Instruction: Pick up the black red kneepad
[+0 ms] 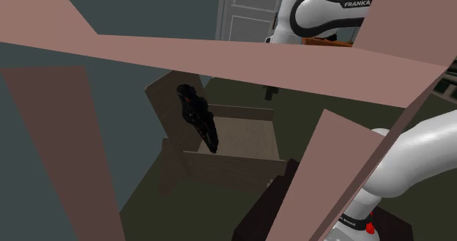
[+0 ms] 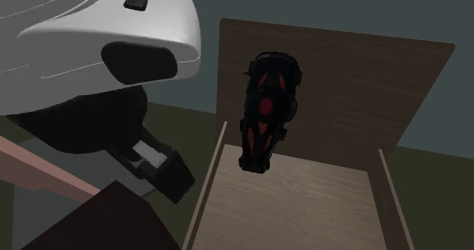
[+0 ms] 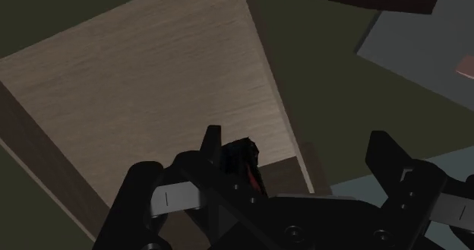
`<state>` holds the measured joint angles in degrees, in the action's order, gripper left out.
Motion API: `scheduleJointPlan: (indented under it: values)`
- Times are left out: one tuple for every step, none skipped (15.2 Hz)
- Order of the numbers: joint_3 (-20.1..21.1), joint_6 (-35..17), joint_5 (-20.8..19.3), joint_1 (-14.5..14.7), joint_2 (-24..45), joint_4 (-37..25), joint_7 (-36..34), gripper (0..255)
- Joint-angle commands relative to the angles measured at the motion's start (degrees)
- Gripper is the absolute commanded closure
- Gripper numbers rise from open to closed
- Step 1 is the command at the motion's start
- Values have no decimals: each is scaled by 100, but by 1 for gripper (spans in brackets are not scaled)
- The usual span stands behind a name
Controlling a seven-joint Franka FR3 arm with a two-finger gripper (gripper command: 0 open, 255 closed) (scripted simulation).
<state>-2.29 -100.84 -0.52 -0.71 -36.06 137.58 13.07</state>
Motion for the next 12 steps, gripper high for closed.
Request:
scheduleJointPlan:
  values:
    - [-140,-400,5,38,365,-23,290,0]
    - [-212,-577,16,55,553,-55,439,0]
    - [-282,-750,34,74,748,-97,589,0]
    - [-350,-916,59,95,948,-149,741,0]
    - [-415,-1076,92,116,1152,-210,895,0]
    - [-479,-1229,131,142,1360,-280,1051,0]
    - [-541,-1375,179,167,1572,-360,1210,0]
    - [-598,-1514,236,192,1787,-449,1371,0]
    - [-652,-1644,301,218,2005,-548,1535,0]
    - [-704,-1765,373,244,2226,-655,1702,0]
    - [-749,-1877,454,267,2448,-771,1871,0]
    - [-788,-1980,543,287,2673,-896,2043,0]
